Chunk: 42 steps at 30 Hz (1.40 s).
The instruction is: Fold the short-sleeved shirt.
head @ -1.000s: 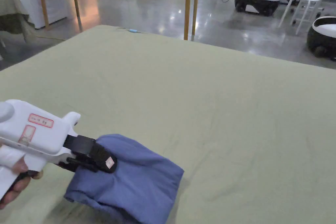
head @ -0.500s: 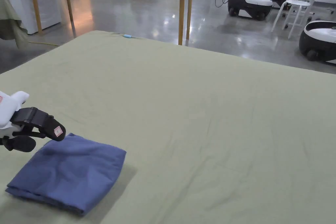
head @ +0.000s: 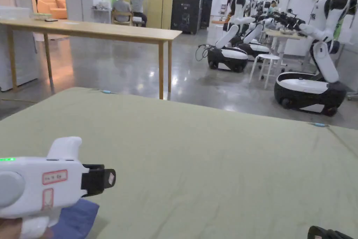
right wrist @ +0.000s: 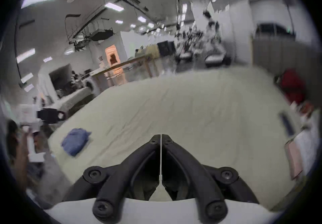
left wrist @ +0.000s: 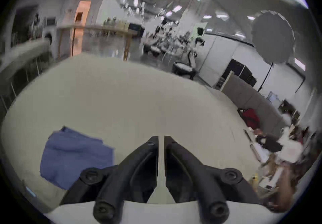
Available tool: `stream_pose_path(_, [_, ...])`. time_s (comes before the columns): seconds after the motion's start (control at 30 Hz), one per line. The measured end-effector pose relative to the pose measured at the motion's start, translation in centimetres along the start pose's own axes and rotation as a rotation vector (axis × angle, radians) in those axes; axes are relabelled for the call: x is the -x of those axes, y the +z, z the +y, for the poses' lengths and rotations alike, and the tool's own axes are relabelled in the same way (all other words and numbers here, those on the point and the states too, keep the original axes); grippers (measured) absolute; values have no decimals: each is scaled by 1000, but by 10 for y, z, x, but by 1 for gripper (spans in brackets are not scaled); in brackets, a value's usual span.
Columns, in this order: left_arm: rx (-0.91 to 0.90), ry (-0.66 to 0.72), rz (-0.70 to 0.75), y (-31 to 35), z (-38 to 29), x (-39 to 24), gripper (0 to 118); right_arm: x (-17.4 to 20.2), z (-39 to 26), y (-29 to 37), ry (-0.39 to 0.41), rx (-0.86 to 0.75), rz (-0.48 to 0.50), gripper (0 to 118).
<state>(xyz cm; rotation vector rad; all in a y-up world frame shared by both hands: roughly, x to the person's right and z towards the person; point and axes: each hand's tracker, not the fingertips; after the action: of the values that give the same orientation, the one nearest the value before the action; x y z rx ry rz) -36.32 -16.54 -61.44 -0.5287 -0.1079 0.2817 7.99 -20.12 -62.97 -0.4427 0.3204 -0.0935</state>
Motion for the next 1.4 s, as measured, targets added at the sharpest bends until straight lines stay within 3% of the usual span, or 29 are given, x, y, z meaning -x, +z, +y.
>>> stream_pose_path(0.1, [-179, -165, 78, -4, -23, -85, 6, 21, 10, 15, 176, -133, -195, 3])
stream_pose_path(0.17, [-250, -174, 60, -7, -34, -114, 6, 34, 11, 21, 270, -214, -292, 3])
stream_pose_path(0.23, [-319, -247, 95, -13, -37, -146, 6, 41, 9, 24, 314, -271, -335, 3])
stream_pose_path(0.37, [-421, -423, 214, -16, -40, -179, 6, 47, 8, 34, 252, -319, -301, 4])
stream_pose_path(0.5, [-423, -349, 161, -6, -40, -180, 6, 45, 10, 39, 221, -323, -277, 4])
stream_pose_path(0.93, [-452, -271, 234, 6, -39, -154, 6, 34, 14, 48, 222, -334, -263, 7])
stream_pose_path(1.0, [-461, -266, 238, 7, -40, -153, 17, 31, 15, 49, 205, -335, -270, 16])
stream_pose_path(1.03, [-462, -264, 238, 7, -40, -152, 44, 29, 15, 50, 195, -339, -268, 38])
stream_pose_path(1.07, [-462, -264, 242, 8, -40, -153, 79, 27, 15, 51, 186, -345, -263, 65])
stream_pose_path(1.1, [-461, -264, 255, 6, -41, -154, 105, 25, 16, 51, 181, -347, -264, 97])
stream_pose_path(1.13, [-450, -265, 266, 4, -41, -153, 116, 24, 17, 50, 179, -343, -270, 118])
stream_pose_path(1.4, [-453, -292, 281, 3, -41, -156, 118, 17, 19, 52, 178, -357, -294, 118])
